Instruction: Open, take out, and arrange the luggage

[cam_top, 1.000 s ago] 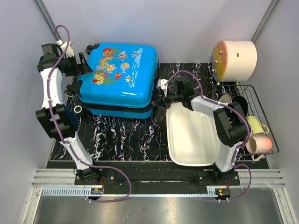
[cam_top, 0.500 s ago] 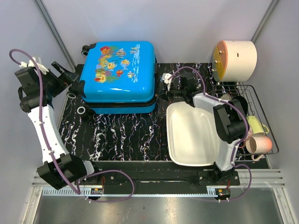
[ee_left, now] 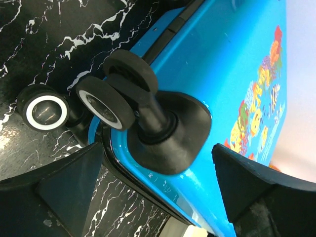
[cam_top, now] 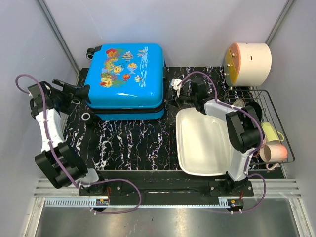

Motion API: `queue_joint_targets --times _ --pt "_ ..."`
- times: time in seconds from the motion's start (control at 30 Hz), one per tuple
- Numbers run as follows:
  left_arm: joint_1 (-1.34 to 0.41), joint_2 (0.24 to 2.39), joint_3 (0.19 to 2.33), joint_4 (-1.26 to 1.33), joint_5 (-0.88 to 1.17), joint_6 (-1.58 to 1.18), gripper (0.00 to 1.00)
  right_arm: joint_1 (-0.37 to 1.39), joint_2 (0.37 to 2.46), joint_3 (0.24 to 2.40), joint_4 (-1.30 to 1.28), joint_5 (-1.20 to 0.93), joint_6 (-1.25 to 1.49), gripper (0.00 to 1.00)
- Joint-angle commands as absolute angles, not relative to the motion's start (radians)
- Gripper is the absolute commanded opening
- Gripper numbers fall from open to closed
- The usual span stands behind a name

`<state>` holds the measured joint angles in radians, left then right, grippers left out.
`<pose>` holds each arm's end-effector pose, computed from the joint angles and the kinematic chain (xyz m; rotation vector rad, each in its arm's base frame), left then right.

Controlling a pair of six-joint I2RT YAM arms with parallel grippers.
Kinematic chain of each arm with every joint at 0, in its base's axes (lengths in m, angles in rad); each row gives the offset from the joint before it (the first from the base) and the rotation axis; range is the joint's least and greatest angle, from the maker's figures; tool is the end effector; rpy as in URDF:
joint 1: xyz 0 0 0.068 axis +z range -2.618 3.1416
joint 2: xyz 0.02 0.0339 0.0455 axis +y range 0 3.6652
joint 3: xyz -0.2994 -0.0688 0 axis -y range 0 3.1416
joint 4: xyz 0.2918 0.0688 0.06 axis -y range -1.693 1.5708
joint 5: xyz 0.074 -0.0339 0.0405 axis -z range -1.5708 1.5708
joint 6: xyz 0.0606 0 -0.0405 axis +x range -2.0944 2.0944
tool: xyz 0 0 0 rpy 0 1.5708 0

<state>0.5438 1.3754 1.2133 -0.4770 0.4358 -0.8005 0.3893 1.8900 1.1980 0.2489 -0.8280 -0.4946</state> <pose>0.3239 0.1659 0.3424 -1.1763 1.8708 -0.6236 0.4279 0.2238 0.2085 -1.2668 1.4650 0.7567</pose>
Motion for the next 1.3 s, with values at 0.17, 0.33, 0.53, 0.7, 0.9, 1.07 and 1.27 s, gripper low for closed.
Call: queue_joint_targets --times 0.17,0.33,0.53,0.7,0.9,1.07,1.27 --pt "0.552 1.52 1.302 -0.39 0.41 -0.877 0.9 0.42 1.858 1.229 0.307 -0.847 -0.523 0.0" --pt "0.552 1.603 1.358 -0.359 0.42 -0.893 0.82 0.419 1.856 1.233 0.285 -0.845 -0.537 0.0" --pt "0.552 1.655 1.393 -0.33 0.463 -0.905 0.75 0.426 1.853 1.215 0.284 -0.854 -0.568 0.0" --pt "0.551 1.664 1.379 -0.304 0.502 -0.923 0.66 0.449 1.858 1.209 0.295 -0.842 -0.574 0.0" --pt "0.554 1.643 1.367 -0.298 0.528 -0.885 0.4 0.489 1.842 1.177 0.321 -0.828 -0.578 0.0" --pt "0.572 1.635 1.396 -0.426 0.525 -0.793 0.02 0.552 1.829 1.137 0.35 -0.816 -0.58 0.0" --pt "0.643 1.667 1.479 -0.573 0.494 -0.654 0.0 0.667 1.793 1.089 0.385 -0.798 -0.558 0.0"
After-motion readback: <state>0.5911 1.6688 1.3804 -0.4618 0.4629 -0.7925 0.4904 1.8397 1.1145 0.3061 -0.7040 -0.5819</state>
